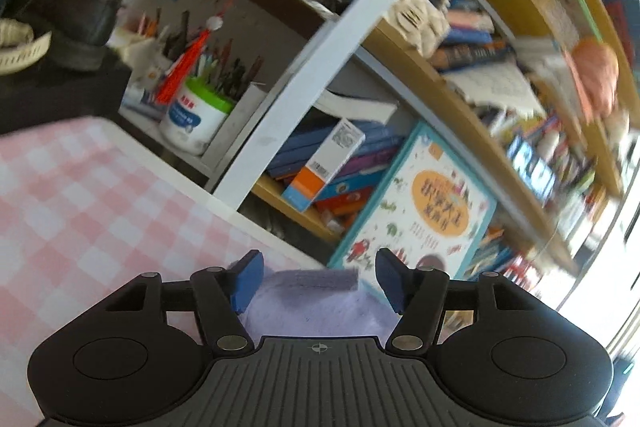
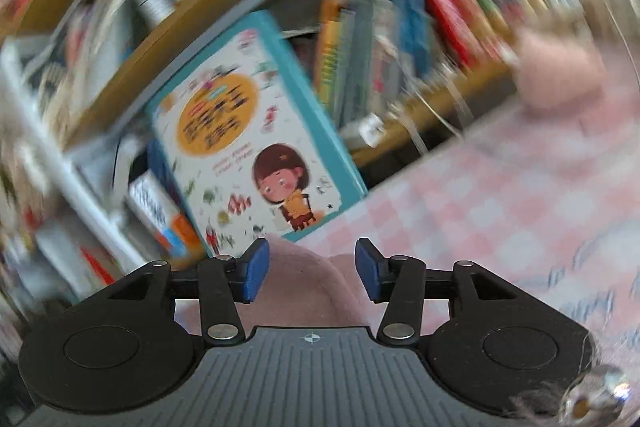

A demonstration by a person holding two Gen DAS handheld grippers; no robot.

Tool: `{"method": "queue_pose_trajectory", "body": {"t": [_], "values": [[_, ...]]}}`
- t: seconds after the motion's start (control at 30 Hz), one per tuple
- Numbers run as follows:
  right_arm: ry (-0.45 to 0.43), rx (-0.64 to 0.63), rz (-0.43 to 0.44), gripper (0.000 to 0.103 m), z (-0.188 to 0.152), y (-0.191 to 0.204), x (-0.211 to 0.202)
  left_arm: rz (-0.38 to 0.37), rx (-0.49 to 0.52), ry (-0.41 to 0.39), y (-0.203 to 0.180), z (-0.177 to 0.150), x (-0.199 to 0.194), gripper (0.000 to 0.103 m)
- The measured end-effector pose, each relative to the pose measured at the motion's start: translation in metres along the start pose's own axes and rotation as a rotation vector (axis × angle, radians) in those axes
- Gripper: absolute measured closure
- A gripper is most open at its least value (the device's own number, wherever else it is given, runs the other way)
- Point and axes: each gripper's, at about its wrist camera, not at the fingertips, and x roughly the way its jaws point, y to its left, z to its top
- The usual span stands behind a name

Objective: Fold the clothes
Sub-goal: 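Open both tools and lay the folded hem onto the sweatshirt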

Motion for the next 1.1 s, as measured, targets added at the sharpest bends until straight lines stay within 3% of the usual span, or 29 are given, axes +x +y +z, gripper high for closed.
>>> {"method": "queue_pose_trajectory", "body": {"t": [0.17, 0.23, 0.27, 0.3, 0.33, 0.4, 0.53, 0.73, 0.93, 1.0, 1.1], "values": [[0.022, -0.271, 0.007, 0.057, -0.016, 0.037, 0.0, -0.082, 0.106, 0.009, -0.018, -0.006, -0.001, 0.04], [0.038, -0.343, 0.003, 0.064, -0.023, 0.047, 0.002, -0.126, 0.148, 0.007, -0.026, -0.007, -0.002, 0.042], [0.053, -0.359, -0.004, 0.069, -0.025, 0.048, 0.005, -0.142, 0.173, 0.004, -0.03, -0.008, -0.002, 0.042], [0.069, -0.376, -0.012, 0.081, -0.027, 0.05, 0.007, -0.157, 0.199, 0.0, -0.034, -0.009, -0.003, 0.043], [0.085, -0.392, -0.019, 0.085, -0.03, 0.052, 0.009, -0.163, 0.219, 0.007, -0.037, -0.011, -0.003, 0.05], [0.117, -0.425, -0.035, 0.085, -0.034, 0.055, 0.014, -0.169, 0.252, 0.031, -0.041, -0.014, -0.001, 0.057], [0.176, -0.458, -0.064, 0.085, -0.04, 0.056, 0.021, -0.14, 0.284, 0.103, -0.046, -0.021, 0.009, 0.057], [0.23, -0.477, -0.079, 0.08, -0.047, 0.054, 0.029, -0.093, 0.194, 0.247, -0.03, -0.026, 0.028, 0.055], [0.236, -0.504, -0.08, 0.074, -0.052, 0.058, 0.03, -0.025, 0.101, 0.205, -0.014, -0.019, 0.028, 0.051], [0.239, -0.493, -0.075, 0.073, -0.051, 0.057, 0.03, 0.026, 0.021, 0.221, 0.0, -0.017, 0.031, 0.051], [0.242, -0.475, -0.068, 0.073, -0.05, 0.055, 0.031, 0.016, -0.082, 0.229, 0.015, -0.017, 0.033, 0.051]]}}
